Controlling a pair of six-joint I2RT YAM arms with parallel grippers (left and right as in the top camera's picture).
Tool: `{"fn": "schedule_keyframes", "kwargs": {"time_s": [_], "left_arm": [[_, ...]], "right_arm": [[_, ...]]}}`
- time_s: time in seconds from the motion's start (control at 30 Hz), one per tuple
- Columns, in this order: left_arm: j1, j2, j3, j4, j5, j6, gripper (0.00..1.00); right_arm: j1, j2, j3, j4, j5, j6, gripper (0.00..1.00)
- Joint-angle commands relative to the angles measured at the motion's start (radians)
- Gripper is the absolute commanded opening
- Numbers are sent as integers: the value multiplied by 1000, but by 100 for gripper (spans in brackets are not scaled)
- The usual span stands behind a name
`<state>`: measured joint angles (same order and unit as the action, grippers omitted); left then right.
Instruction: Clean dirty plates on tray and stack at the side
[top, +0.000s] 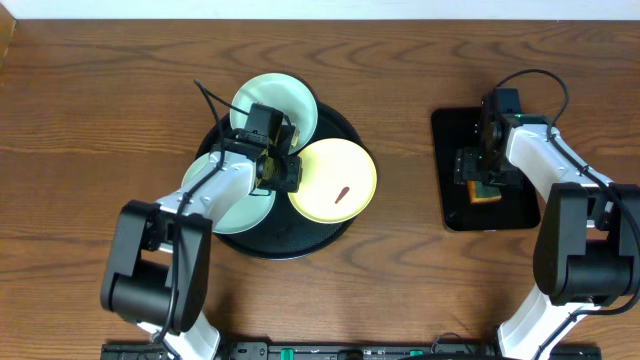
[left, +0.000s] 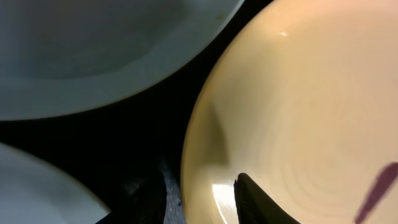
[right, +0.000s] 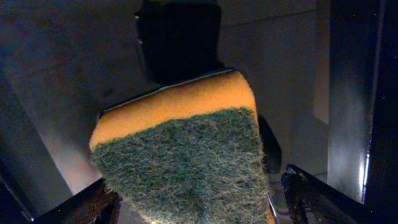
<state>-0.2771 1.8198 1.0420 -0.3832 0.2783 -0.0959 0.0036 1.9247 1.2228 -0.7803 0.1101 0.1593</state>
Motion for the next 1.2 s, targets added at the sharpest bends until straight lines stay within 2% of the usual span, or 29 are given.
{"fn": "schedule_keyframes", "kwargs": {"time_s": [0.0, 0.2, 0.3, 0.37, 0.4, 0.5, 0.53, 0.6, 0.73, 0.8, 0.93, 1.1, 1.17], "left_arm": [[-3, 36, -5, 7, -5, 9, 38], [-3, 31, -3, 11, -1, 9, 32], [-3, 28, -3, 10, 23, 9, 11], [-3, 28, -3, 8, 29, 9, 7], [-3, 27, -3, 8, 29, 9, 7], [-1, 8, -3, -4, 25, -19, 7], [-1, -8, -3, -10, 24, -33, 7], [-1, -46, -3, -25, 19, -41, 7], [-4, -162, -3, -84, -105, -109, 7], [-4, -217, -3, -116, -149, -112, 8], [-4, -267, -3, -181, -249, -154, 7], [-4, -253, -5, -183, -281, -168, 7], [-4, -242, -5, -162, -259, -167, 17]], "right_arm": [[-2, 25, -6, 0, 16, -8, 80], [-2, 25, -6, 0, 16, -8, 80], [-2, 25, -6, 0, 17, -8, 80], [-2, 25, -6, -1, 17, -8, 80], [-2, 25, -6, -1, 17, -8, 78], [-2, 14, -4, -10, 18, -18, 54], [-2, 2, 0, -20, 21, -24, 49], [-2, -29, 6, -32, 20, -23, 47], [-2, -98, 6, -55, 8, -23, 57], [-2, -119, 6, -79, 5, -22, 76], [-2, -120, 4, -103, 5, -22, 91], [-2, -104, -11, -93, 6, -22, 96], [-2, -93, -23, -73, 6, -22, 96]]}}
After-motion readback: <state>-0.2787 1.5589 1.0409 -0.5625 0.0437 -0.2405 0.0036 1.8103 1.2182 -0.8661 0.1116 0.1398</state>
